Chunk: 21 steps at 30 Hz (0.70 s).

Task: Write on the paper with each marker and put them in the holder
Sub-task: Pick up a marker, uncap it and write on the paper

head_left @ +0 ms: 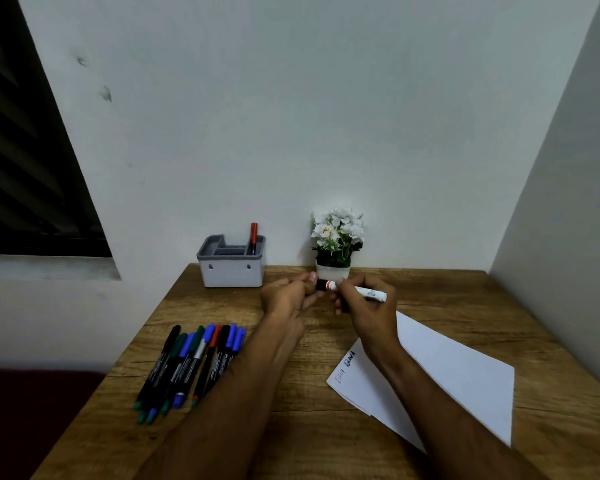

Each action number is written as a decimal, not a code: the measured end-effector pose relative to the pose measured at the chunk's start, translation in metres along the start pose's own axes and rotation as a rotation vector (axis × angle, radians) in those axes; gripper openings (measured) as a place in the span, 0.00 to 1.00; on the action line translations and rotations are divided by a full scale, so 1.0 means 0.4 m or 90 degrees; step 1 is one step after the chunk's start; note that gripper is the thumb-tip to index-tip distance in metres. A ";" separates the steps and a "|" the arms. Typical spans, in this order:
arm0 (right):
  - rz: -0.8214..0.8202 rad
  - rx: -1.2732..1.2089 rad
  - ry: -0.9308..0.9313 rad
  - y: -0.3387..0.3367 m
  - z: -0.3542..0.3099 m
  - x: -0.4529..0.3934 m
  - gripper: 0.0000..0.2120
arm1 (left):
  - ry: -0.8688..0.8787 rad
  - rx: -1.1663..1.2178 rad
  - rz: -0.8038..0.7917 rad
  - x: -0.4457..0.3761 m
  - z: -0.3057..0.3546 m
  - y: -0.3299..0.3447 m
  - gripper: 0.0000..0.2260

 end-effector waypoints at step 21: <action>-0.226 0.494 0.011 0.162 0.048 -0.036 0.18 | 0.347 -0.062 0.052 -0.052 0.236 -0.087 0.14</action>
Point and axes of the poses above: each hand's wrist, its own x-axis away from the middle knuckle, its own y-axis out of the palm, z = x × y, the point moved 2 cm from there along -x, towards the middle knuckle, and after that the axes turned 5 degrees about x, right-handed, at the moved point
